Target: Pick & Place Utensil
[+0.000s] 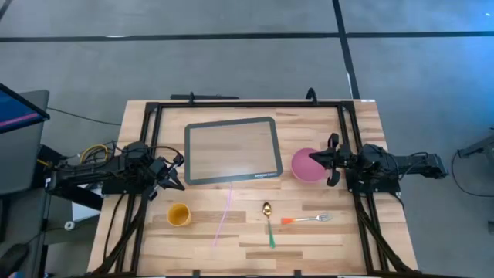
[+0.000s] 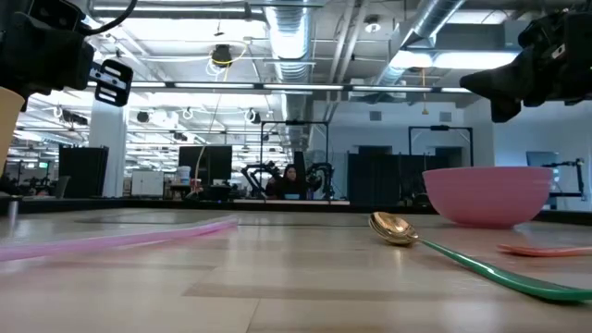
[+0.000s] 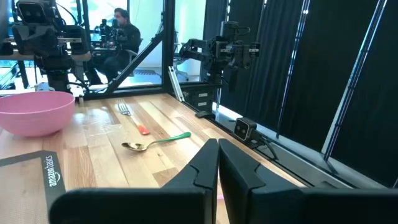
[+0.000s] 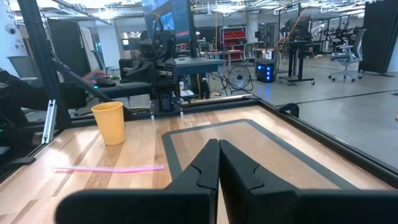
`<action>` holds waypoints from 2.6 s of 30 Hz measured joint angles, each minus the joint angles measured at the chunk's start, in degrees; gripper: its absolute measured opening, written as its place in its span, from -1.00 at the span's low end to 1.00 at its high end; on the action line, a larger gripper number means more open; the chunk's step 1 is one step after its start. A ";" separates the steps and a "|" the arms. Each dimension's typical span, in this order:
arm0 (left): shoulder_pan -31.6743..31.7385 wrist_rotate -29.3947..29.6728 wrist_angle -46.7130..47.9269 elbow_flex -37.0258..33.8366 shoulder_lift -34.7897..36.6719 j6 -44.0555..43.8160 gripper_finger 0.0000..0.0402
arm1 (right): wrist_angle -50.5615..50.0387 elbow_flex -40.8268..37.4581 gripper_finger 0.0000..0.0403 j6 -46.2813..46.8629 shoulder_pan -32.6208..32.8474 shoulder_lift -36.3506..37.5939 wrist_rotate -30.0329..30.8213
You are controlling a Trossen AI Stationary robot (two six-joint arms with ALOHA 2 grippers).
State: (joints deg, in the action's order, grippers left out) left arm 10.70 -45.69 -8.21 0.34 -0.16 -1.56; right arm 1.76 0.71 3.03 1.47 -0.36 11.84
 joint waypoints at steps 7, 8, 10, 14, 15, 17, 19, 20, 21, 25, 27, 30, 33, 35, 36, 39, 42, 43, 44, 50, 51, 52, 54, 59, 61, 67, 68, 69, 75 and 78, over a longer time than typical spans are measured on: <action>0.00 0.00 -0.02 -0.02 0.00 0.00 -0.94 | -0.01 -0.01 -1.00 0.00 0.00 0.00 0.02; 0.00 0.00 0.00 -0.01 0.02 0.00 -0.94 | 0.00 -0.02 -1.00 0.00 -0.02 0.02 0.00; 0.00 0.00 0.00 -0.02 0.01 0.00 -0.94 | -0.01 -0.01 -1.00 0.01 0.00 0.01 0.00; 0.00 0.00 0.00 0.00 0.00 0.00 -0.94 | -0.02 -0.02 -1.00 0.00 0.00 0.00 0.02; 0.00 0.00 0.00 -0.02 0.00 0.00 -0.94 | -0.02 -0.02 -1.00 0.00 -0.02 0.00 0.00; 0.02 0.00 -0.01 -0.01 0.02 0.00 -0.94 | -0.02 -0.01 -1.00 0.00 0.00 0.02 0.01; 0.02 0.00 -0.02 -0.02 0.02 0.00 -0.94 | -0.02 -0.02 -1.00 0.00 0.00 0.02 0.01; 0.02 0.00 0.00 -0.02 0.02 0.00 -0.94 | -0.01 -0.02 -1.00 0.00 0.00 0.00 0.02; 0.00 0.00 -0.02 -0.02 0.02 0.00 -0.94 | -0.02 -0.02 -1.00 0.00 0.00 0.00 0.00; 0.01 0.00 0.00 -0.02 0.01 0.00 -0.94 | 0.00 -0.02 -1.00 0.00 0.00 0.02 0.02; 0.02 0.00 -0.02 -0.02 0.00 0.00 -0.94 | -0.02 0.00 -1.00 0.00 -0.02 0.00 0.00; 0.02 0.00 -0.01 -0.02 0.00 -0.01 -0.94 | -0.02 -0.01 -1.00 0.01 0.00 0.00 0.00; 0.00 0.00 -0.01 -0.02 0.00 -0.01 -0.94 | -0.02 0.00 -1.00 0.00 -0.02 0.01 0.02; 0.02 0.00 0.00 -0.02 0.02 0.00 -0.94 | -0.02 -0.02 -1.00 0.00 -0.02 0.00 0.00; 0.02 0.00 -0.02 -0.01 0.02 0.00 -0.94 | -0.02 0.00 -1.00 0.00 0.00 0.02 0.00; 0.00 0.00 0.00 -0.01 0.01 0.00 -0.94 | -0.02 -0.01 -1.00 0.00 -0.01 0.02 0.02; 0.01 0.00 0.00 -0.01 0.01 0.00 -0.94 | -0.02 -0.01 -1.00 0.00 -0.02 0.02 0.00; 0.00 0.00 -0.01 -0.02 0.01 -0.01 -0.94 | -0.02 -0.02 -1.00 0.00 0.00 0.01 0.01; 0.00 0.00 0.00 -0.02 0.02 0.00 -0.94 | -0.02 -0.02 -1.00 0.00 0.00 0.02 0.00; 0.01 0.00 0.00 -0.01 0.01 0.00 -0.94 | -0.02 -0.02 -1.00 0.00 0.00 0.02 0.02; 0.00 0.00 -0.02 -0.02 0.00 0.00 -0.94 | -0.02 -0.02 -1.00 0.00 0.00 0.00 0.02; 0.01 0.00 0.00 -0.01 0.02 0.00 -0.94 | 0.00 -0.02 -1.00 0.00 0.00 0.00 0.00; 0.00 0.00 0.00 -0.02 0.00 0.00 -0.94 | -0.02 -0.02 -1.00 0.00 0.00 0.00 0.00; 0.00 0.00 0.00 -0.02 0.02 0.00 -0.94 | -0.02 -0.01 -1.00 0.00 0.00 0.01 0.01; 0.00 0.00 0.00 -0.02 0.01 0.00 -0.94 | -0.02 0.00 -1.00 0.00 0.00 0.01 0.02; 0.01 0.00 -0.01 -0.02 0.02 0.00 -0.94 | 0.19 -0.02 -1.00 0.59 0.00 0.00 0.02; 0.00 0.00 0.00 -0.02 0.01 0.00 -0.94 | 0.18 -0.02 -1.00 1.87 0.00 0.02 0.02; 0.01 0.00 -0.01 -0.02 0.01 -0.01 -0.94 | 0.20 -0.02 -1.00 3.55 0.00 0.01 0.02; 0.02 1.18 -0.19 -0.02 0.02 1.43 -0.94 | 0.66 -0.08 -1.00 8.60 -0.04 0.00 0.12; 0.02 1.43 -0.43 -0.02 0.01 1.36 -0.94 | 1.64 -0.09 -1.00 6.04 -0.04 0.00 0.24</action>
State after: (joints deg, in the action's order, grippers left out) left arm 10.72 -44.26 -8.64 0.32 -0.15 -0.21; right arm 3.39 0.62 9.06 1.43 -0.36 12.07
